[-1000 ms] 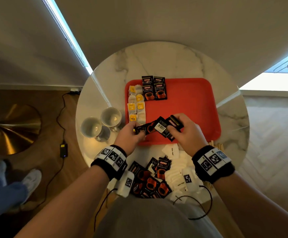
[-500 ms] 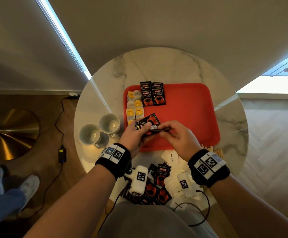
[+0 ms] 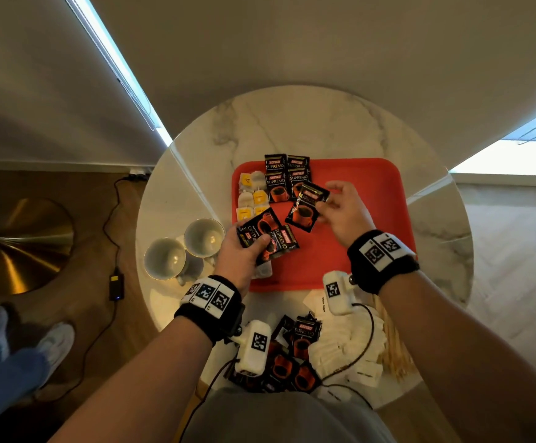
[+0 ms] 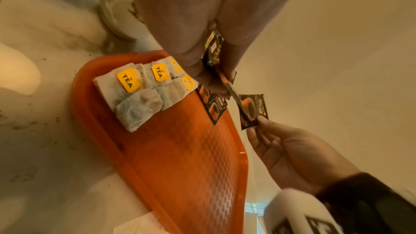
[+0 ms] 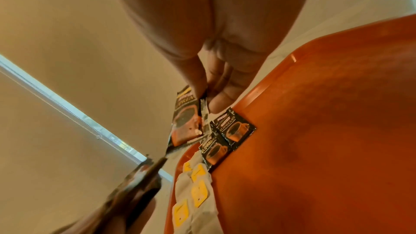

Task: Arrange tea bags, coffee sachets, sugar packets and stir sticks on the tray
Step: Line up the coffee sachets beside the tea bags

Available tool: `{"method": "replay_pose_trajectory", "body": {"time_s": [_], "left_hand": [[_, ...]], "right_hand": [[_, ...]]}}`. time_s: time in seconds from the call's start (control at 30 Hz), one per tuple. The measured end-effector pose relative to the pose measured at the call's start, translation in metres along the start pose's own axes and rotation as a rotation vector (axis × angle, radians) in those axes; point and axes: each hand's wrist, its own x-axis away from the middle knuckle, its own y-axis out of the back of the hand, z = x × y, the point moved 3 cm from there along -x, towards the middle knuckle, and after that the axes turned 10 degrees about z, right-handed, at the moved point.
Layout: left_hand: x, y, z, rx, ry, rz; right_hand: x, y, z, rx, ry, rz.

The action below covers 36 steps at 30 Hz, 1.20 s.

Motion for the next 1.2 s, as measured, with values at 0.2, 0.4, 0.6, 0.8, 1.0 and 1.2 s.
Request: {"method": "replay_pose_trajectory", "body": {"time_s": [0.2,0.4,0.6,0.8,1.0,1.2], "left_hand": [[-0.002,0.013,0.005,-0.116,0.019,-0.025],[0.003,0.017,0.013,-0.103,0.049,-0.017],[0.000,0.027,0.024,-0.122,0.050,-0.049],[-0.007,0.022,0.019,-0.099,0.042,-0.055],[-0.024,0.002,-0.001,-0.130,-0.033,-0.105],[-0.037,-0.016,-0.014,-0.203,-0.069,-0.102]], "right_hand": [[-0.060,-0.008,-0.022,0.242,-0.123,0.022],[-0.082,-0.028,-0.031,0.367,-0.161,0.028],[-0.093,-0.040,-0.030,0.356,-0.172,-0.033],[-0.079,-0.033,-0.014,0.362,-0.154,-0.070],[-0.024,-0.028,-0.008,0.266,-0.140,0.057],[0.014,-0.032,-0.023,0.030,-0.110,0.251]]}}
